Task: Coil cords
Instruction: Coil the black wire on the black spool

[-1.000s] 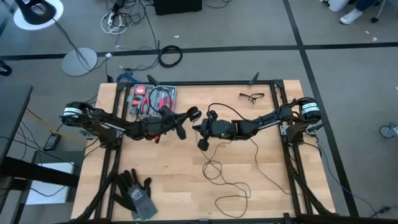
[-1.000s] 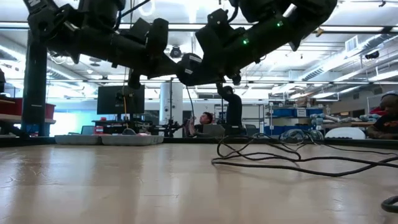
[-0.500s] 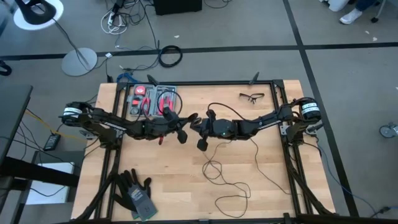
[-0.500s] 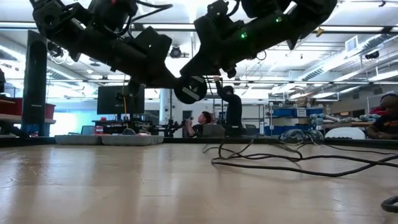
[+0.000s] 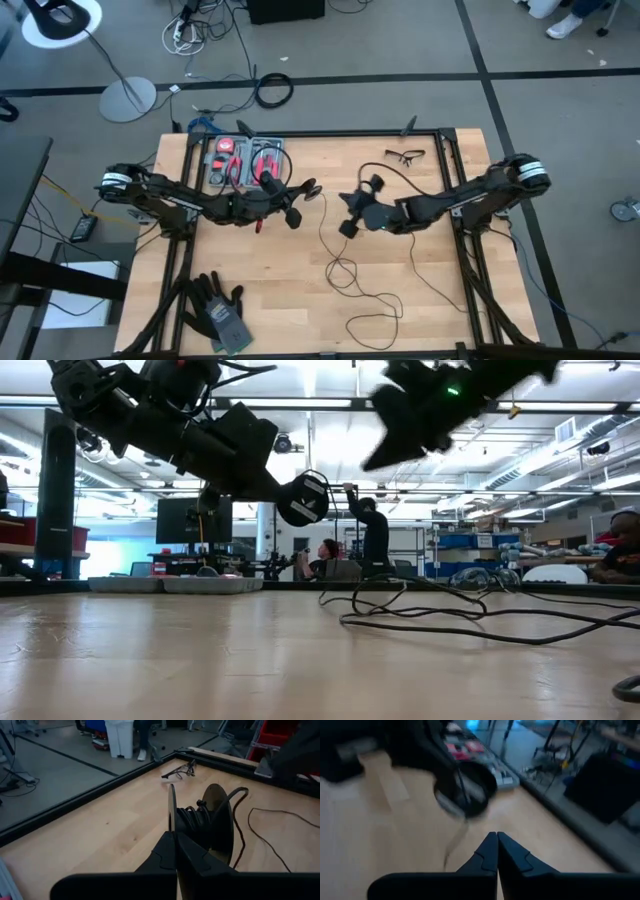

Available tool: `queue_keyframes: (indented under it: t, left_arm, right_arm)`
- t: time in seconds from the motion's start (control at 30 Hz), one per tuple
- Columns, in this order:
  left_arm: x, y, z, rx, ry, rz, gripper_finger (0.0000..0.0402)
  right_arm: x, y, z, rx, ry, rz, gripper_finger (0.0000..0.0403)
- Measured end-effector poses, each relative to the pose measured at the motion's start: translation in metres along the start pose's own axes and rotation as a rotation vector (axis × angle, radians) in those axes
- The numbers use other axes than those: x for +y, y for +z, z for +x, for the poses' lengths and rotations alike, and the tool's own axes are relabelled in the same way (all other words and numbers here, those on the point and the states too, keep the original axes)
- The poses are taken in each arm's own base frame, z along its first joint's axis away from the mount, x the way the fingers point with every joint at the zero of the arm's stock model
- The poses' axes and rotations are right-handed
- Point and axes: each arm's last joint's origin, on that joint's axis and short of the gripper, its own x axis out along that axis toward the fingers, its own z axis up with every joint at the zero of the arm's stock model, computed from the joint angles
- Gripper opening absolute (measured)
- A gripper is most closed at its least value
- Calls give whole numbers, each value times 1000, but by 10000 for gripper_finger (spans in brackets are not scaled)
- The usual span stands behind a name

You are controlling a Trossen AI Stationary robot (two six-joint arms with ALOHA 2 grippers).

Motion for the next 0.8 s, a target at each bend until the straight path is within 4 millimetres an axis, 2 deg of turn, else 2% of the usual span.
queue_keyframes:
  t: [0.13, 0.2, 0.3, 0.4, 0.6, 0.8]
  left_arm:
    - [-4, 2, -2, -26, -21, -3, 0]
    - [-6, 3, -3, -38, -34, 10, 0]
    - [-9, 3, -5, -40, -43, 22, 0]
    - [-10, 3, -6, -42, -47, 19, 0]
    - [-10, 5, -6, -66, -40, 4, 0]
    - [-10, 5, -6, -64, -37, 3, 0]
  right_arm:
    - [-10, -43, -7, 4, 23, 163, 0]
    - [-11, -66, -4, -7, 74, 272, 3]
    - [-7, -90, 5, -47, 191, 393, 14]
    - [4, -100, 17, -122, 242, 399, 34]
    - [35, -102, 47, -229, 240, 234, 94]
    - [47, -101, 65, -232, 186, 212, 142]
